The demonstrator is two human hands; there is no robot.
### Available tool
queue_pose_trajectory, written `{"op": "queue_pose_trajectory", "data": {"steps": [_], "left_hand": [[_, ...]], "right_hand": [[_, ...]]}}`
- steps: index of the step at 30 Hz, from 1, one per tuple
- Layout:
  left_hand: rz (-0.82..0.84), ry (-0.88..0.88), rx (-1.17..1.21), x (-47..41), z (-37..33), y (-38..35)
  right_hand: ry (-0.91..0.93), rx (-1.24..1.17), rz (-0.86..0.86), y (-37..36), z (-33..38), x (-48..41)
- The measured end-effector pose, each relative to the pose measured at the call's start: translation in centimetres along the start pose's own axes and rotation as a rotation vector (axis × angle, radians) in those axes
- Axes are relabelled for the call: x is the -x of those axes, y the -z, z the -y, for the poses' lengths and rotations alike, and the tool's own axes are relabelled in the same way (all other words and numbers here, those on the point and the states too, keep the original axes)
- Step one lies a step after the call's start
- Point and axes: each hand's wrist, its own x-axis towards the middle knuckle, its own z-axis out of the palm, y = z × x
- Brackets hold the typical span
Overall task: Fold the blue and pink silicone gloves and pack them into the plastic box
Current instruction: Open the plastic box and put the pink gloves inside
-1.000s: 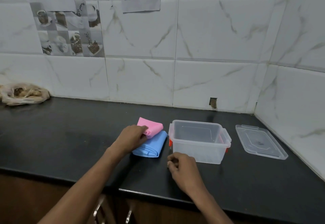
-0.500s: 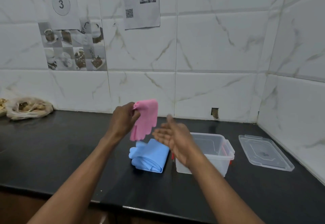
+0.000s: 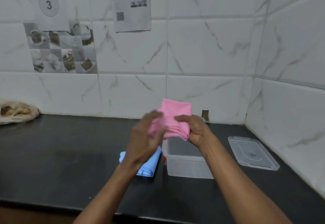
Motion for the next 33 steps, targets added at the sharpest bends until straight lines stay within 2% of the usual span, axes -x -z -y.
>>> {"op": "queue_pose_trajectory", "data": {"steps": [2, 3, 5, 7, 9, 10, 12, 13, 15, 19, 21, 25, 28, 31, 33], "left_hand": [[-0.295, 0.420, 0.342, -0.6, 0.6, 0.2], [-0.325, 0.636, 0.511, -1.2, 1.0, 0.1], [-0.112, 0.976, 0.850, -2.4, 1.7, -0.8], [0.203, 1.095, 1.322, -3.3, 1.5, -2.0], [0.376, 1.003, 1.699, -4.0, 0.7, -3.0], [0.394, 0.938, 1.795, -4.5, 0.3, -3.3], [0.327, 0.865, 1.868, -5.1, -0.1, -3.9], [0.286, 0.850, 1.886, -5.1, -0.2, -4.3], [0.223, 0.862, 1.921, -4.5, 0.1, -5.1], [0.122, 0.903, 2.008, -3.2, 0.3, -6.5], [0.119, 0.900, 2.033, -3.0, 0.2, -7.0], [0.111, 0.897, 2.009, -3.2, -0.3, -7.3], [0.088, 0.904, 1.986, -3.5, -0.4, -7.4], [0.098, 0.884, 1.912, -3.4, -1.1, -7.5], [0.106, 0.882, 1.800, -3.3, -1.6, -7.4]], "right_hand": [[0.027, -0.056, 0.062, 0.9, 0.9, 0.0], [0.036, -0.091, 0.103, 1.1, 1.5, 0.0], [0.047, -0.148, 0.157, 1.2, 2.4, 0.0], [0.047, -0.154, 0.191, 1.0, 2.8, 0.1], [0.012, -0.148, 0.221, 0.8, 2.7, 0.3], [-0.011, -0.142, 0.224, 0.8, 2.5, 0.4], [-0.020, -0.064, 0.165, 1.1, 2.1, 0.5], [0.016, 0.056, 0.076, 1.3, 2.0, 0.5], [0.135, 0.451, -0.110, 1.4, 2.0, 0.4], [0.421, 1.368, -0.309, 0.9, 1.3, 0.1], [0.576, 1.604, -0.322, 0.5, 0.6, 0.3], [0.451, 1.575, -0.274, 0.5, 0.3, 0.5], [0.369, 1.644, -0.232, 0.0, 0.1, 0.8], [0.350, 1.582, -0.186, -0.4, 0.1, 1.1], [0.374, 1.663, -0.193, -0.3, 0.2, 1.3]]}}
